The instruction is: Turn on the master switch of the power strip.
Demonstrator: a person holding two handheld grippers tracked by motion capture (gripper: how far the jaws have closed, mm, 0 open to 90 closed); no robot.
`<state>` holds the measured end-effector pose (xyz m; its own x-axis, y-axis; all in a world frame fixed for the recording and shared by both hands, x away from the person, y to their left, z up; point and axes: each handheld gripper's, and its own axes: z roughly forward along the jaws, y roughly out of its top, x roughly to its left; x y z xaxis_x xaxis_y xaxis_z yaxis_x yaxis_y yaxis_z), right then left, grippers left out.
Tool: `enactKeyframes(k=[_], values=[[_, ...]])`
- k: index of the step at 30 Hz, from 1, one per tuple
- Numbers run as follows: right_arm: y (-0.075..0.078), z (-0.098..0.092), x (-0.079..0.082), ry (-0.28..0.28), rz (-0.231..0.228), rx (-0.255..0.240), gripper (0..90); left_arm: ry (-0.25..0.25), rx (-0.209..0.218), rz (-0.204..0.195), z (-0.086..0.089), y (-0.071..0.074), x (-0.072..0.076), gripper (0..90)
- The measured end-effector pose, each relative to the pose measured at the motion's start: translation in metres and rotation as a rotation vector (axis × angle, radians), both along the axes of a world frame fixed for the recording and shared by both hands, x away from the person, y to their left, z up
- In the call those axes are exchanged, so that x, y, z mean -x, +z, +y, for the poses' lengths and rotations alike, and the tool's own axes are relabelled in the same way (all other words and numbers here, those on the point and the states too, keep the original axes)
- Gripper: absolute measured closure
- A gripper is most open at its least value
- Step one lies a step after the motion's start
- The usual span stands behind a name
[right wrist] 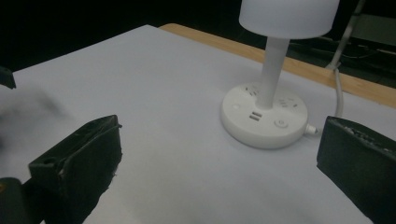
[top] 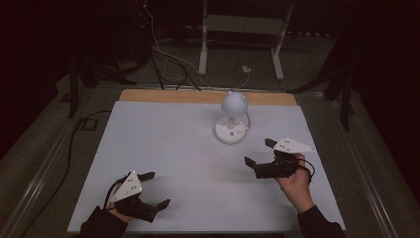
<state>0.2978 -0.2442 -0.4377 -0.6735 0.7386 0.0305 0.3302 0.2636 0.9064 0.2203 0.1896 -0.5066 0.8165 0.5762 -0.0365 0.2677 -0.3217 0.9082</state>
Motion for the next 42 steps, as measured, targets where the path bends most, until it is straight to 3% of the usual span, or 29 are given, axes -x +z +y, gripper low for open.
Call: enactKeyframes(k=[15,42], values=[[0.001,0.016,-0.027,0.009,0.008,0.015,0.0,-0.002,0.001,0.0,0.0,0.0,0.0,0.1],[-0.012,0.02,-0.07,-0.014,0.063,0.024,0.0,-0.003,0.002,0.002,0.001,0.0,0.0,0.1]])
